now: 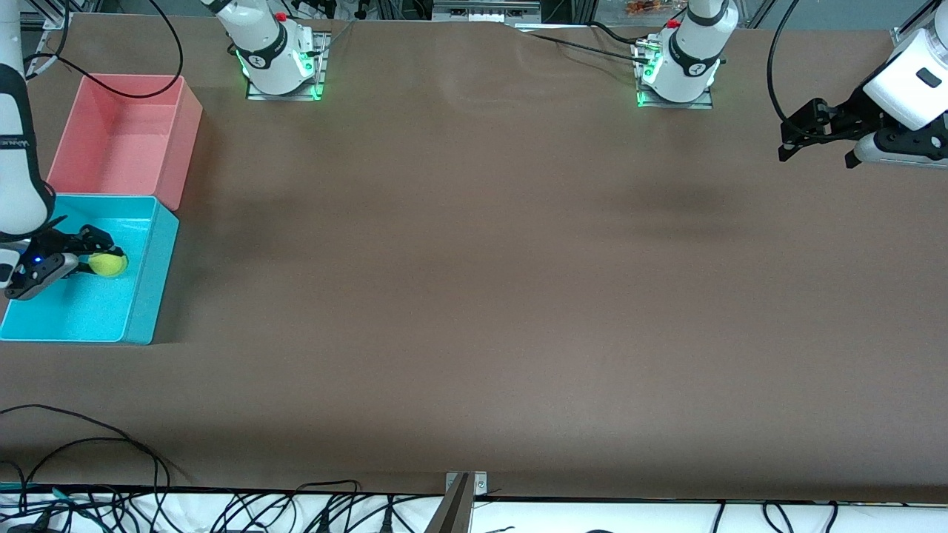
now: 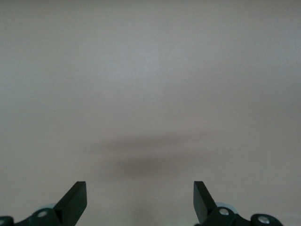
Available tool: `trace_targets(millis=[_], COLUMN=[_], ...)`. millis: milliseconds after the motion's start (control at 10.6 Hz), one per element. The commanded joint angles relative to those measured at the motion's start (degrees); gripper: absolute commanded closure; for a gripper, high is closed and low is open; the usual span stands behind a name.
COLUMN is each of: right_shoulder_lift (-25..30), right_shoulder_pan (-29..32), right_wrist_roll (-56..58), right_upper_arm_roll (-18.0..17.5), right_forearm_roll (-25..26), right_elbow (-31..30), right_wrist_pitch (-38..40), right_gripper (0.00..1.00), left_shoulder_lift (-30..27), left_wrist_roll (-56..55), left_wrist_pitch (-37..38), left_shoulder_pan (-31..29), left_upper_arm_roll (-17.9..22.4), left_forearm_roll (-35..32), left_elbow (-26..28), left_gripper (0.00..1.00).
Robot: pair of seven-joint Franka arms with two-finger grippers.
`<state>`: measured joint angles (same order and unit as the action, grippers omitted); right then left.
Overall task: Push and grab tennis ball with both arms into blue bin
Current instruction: 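Lift the ball with the right gripper and move it over the blue bin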
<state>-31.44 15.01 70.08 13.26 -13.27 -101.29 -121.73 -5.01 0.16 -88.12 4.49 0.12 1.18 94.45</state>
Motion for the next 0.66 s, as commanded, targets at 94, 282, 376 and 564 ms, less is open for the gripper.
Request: trace_targets(millis=[94, 282, 376, 564], right_shoulder_lift=[-3.0, -4.2, -4.7, -4.0], right_shoulder_pan=[1.9, 3.3, 3.5, 3.6], right_wrist_roll=[1.8, 3.5, 3.7, 3.8], right_upper_arm_roll=[-0.4, -0.4, -0.4, -0.7], right_forearm_roll=[-2.3, -2.3, -2.4, -2.4], right_elbow=[-1.4, -1.5, -1.5, -1.5], right_wrist_pitch=[-2.9, -4.8, -5.3, -5.1], right_gripper=[0.75, 0.75, 0.75, 0.15], left_shoulder_lift=[0.6, 0.7, 0.7, 0.7], left_wrist_roll=[-0.5, -0.5, -0.5, -0.5], left_wrist_pitch=[0.5, 0.5, 0.5, 0.5], left_shoulder_pan=[0.3, 0.0, -0.1, -0.1], left_upper_arm_roll=[0.7, 0.8, 0.8, 0.8], left_forearm_roll=[0.4, 0.4, 0.4, 0.4], left_elbow=[-1.5, -1.5, -1.5, -1.5], left_gripper=[0.0, 0.0, 0.0, 0.0])
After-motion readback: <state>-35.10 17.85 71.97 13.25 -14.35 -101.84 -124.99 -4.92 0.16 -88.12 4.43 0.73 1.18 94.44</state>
